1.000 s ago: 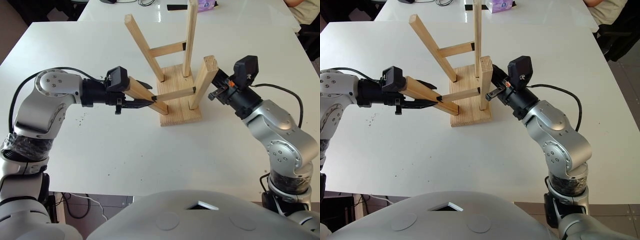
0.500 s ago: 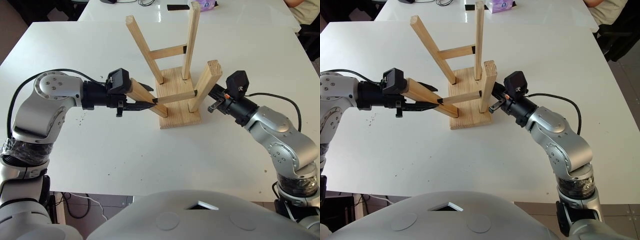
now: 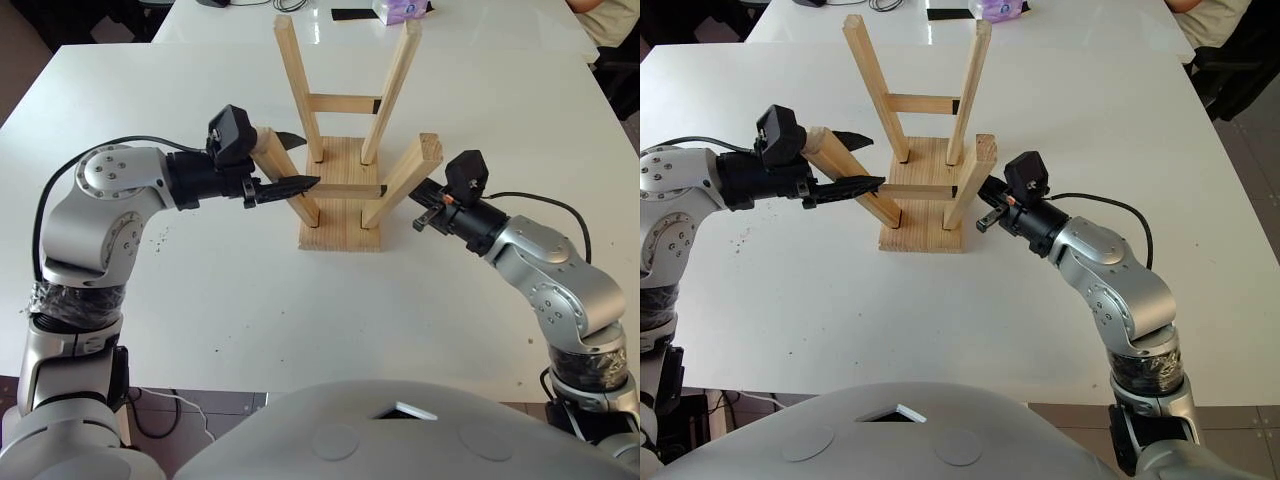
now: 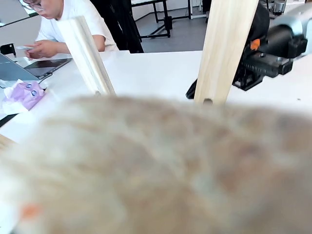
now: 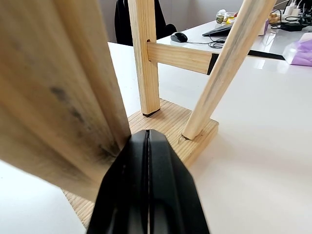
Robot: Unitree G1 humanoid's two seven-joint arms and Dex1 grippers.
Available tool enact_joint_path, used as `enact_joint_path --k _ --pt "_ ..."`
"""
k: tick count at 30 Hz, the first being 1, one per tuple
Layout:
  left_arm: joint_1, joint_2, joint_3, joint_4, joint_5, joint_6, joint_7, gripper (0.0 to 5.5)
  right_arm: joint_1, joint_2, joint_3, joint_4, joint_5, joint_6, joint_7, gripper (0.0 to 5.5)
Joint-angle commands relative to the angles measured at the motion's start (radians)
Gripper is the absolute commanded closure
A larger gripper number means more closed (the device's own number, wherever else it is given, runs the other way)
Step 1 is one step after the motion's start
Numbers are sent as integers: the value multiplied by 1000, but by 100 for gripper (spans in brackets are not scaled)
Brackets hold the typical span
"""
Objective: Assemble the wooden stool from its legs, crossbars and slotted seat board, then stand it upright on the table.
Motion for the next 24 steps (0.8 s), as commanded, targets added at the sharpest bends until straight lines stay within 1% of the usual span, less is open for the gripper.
enact_joint_path --k 1,5,8,12,15,16,17,19,20,21,22,24 --pt "4 -6 57 -42 -55 24 22 167 -10 6 10 0 0 -16 33 550" --pt "91 -6 148 -90 -97 39 66 167 -3 -12 -23 5 -5 -27 49 550" --pt "163 -46 267 -133 -144 55 173 167 11 -11 -76 -2 -6 -38 34 550" --pt "247 -154 451 -246 -258 88 425 167 74 20 -166 -67 -15 -40 -52 550" --pt "295 -254 528 -349 -350 113 667 167 110 69 -213 -137 -18 -16 -155 550" --pt "314 -288 538 -379 -373 116 740 167 120 81 -208 -162 -20 -6 -179 550" --pt "335 -315 536 -412 -395 116 797 186 131 95 -190 -187 -27 4 -204 550" --pt "358 -340 508 -473 -437 109 861 210 151 135 -132 -235 -46 24 -265 550" --pt "351 -338 507 -474 -438 105 883 233 157 156 -101 -255 -57 31 -293 550" --pt "337 -328 514 -444 -410 100 905 245 159 177 -71 -274 -66 37 -318 550" --pt "327 -299 507 -373 -320 97 931 261 153 201 -46 -282 -76 41 -343 550" --pt "343 -221 415 -260 -97 34 903 298 130 231 -4 -276 -95 43 -370 550"
